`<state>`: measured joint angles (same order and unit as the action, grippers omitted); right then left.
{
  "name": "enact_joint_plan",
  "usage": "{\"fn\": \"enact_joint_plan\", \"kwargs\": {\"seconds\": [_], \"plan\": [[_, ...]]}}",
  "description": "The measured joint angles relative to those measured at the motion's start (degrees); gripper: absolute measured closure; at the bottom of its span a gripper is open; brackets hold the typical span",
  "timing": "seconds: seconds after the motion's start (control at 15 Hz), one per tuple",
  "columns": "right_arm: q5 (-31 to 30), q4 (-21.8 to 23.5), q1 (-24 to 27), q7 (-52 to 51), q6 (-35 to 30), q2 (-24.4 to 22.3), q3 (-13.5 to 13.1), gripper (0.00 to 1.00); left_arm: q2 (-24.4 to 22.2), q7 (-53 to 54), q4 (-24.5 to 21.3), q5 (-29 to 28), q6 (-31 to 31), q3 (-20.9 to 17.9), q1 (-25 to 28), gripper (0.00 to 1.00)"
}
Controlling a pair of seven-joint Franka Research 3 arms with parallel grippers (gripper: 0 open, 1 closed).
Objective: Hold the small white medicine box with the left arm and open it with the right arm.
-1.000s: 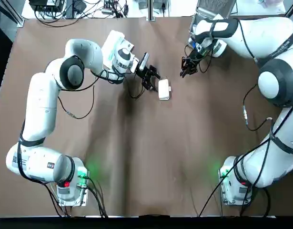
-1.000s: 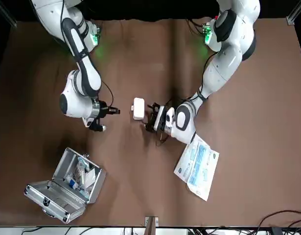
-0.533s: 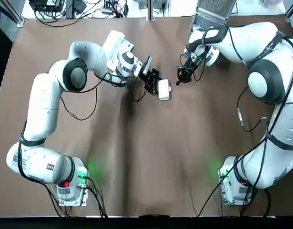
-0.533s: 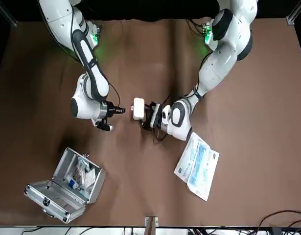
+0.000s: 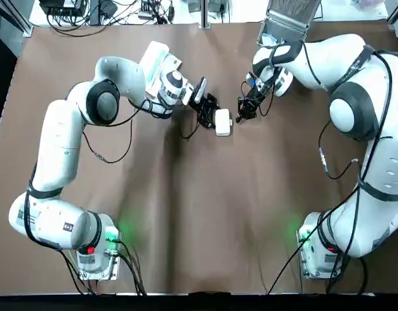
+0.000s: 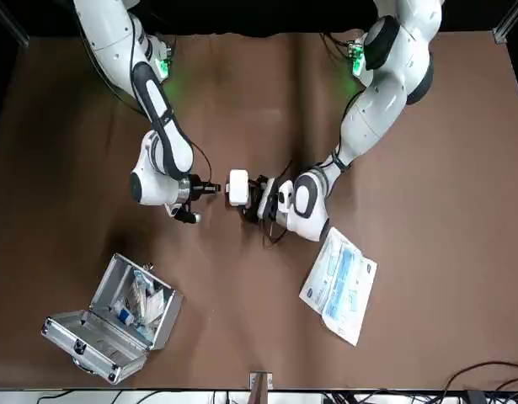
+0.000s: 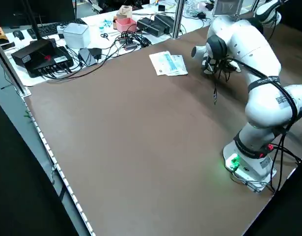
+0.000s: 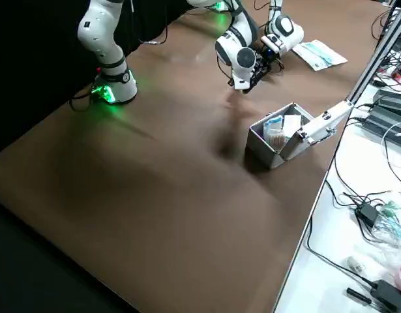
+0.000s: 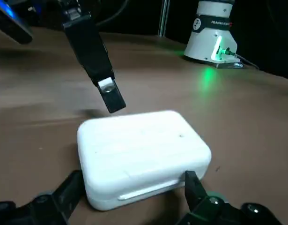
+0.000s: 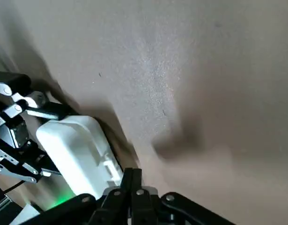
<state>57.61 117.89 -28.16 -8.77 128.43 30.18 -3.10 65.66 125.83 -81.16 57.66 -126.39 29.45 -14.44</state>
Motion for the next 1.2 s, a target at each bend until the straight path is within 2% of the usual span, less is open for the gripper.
{"fn": "enact_joint_plan", "kwargs": {"seconds": [0.53,0.6,0.67,0.8,1.0,1.2], "plan": [[1.03,-0.62,-0.17,-2.09,0.00,1.42,-0.03,0.99,0.19,5.80,0.40,0.00,-0.25,-0.72,-0.69,0.04],[1.05,-0.86,-0.23,-2.16,-0.02,1.71,-0.01,0.99,0.18,6.02,0.55,0.01,-0.49,-0.77,-0.67,0.09],[1.11,-1.45,-0.35,-2.43,-0.11,2.53,0.23,0.99,0.16,6.91,1.00,0.01,-0.39,-1.09,-0.62,0.24],[1.24,-2.03,-0.48,-2.95,-0.11,3.31,0.63,0.99,0.15,7.02,1.16,0.01,-0.23,-1.20,-0.48,0.30],[1.80,-2.38,-0.57,-3.11,-0.13,3.59,1.26,0.99,0.15,7.25,1.52,0.01,-0.18,-1.38,-0.07,0.48],[2.17,-2.57,-0.58,-3.32,-0.92,3.59,1.47,0.99,0.15,7.26,1.54,0.01,-0.24,-1.39,-0.10,0.49]]}}
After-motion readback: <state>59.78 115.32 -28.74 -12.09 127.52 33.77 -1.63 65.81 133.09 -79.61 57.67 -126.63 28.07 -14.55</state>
